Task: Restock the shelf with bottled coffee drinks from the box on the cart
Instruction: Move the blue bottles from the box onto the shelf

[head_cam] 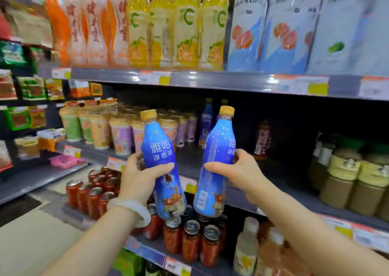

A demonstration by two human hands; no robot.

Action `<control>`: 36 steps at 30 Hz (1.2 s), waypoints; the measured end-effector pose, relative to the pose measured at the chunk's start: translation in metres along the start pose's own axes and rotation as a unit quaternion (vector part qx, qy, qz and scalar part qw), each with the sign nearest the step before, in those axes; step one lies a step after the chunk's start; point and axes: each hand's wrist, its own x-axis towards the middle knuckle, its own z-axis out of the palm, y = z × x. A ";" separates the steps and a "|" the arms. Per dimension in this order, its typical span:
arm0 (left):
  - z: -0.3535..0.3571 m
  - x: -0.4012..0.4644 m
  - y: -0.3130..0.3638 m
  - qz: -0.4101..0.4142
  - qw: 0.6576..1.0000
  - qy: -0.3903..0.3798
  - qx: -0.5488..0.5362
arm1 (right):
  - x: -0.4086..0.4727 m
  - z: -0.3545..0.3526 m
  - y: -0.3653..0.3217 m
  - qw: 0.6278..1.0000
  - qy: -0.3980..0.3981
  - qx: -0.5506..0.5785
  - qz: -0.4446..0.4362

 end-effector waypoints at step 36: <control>0.113 0.217 -0.066 0.005 0.981 -0.187 0.052 | 0.206 0.017 0.054 0.969 0.148 -0.197 0.004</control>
